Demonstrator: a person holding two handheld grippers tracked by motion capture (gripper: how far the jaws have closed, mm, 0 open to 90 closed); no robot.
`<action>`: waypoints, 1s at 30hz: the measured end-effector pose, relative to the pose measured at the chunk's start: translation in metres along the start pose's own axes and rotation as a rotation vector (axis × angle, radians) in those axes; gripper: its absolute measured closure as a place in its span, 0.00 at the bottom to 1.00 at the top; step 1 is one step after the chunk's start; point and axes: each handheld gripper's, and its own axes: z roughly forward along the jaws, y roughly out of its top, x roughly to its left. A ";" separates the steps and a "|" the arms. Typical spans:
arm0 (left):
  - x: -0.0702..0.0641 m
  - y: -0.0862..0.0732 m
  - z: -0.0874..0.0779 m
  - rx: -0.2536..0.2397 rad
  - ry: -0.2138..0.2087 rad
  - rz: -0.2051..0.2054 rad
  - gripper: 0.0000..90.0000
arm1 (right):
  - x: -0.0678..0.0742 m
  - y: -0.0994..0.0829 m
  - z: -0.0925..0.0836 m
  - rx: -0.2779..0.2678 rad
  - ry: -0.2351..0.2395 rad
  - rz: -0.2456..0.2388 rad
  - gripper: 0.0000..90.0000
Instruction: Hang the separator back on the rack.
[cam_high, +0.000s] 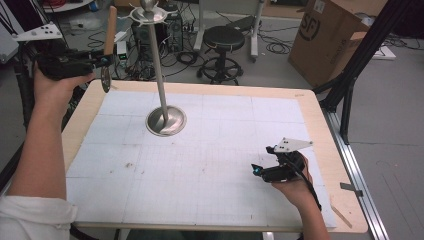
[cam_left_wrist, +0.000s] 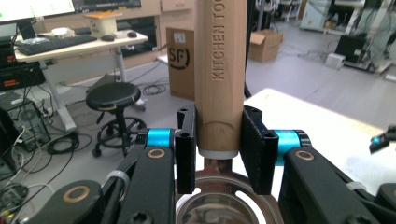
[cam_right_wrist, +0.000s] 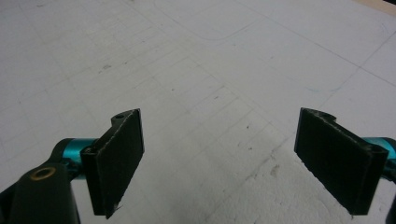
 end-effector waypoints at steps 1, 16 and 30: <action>0.001 0.001 0.001 0.012 0.007 0.003 0.77 | -0.001 0.000 0.001 0.005 0.001 -0.005 0.16; 0.000 -0.004 0.015 0.052 -0.010 -0.007 0.77 | -0.001 -0.001 0.000 -0.004 -0.003 -0.001 0.16; -0.006 -0.010 0.028 0.087 -0.018 -0.005 0.77 | -0.001 0.000 -0.002 -0.010 -0.006 -0.002 0.16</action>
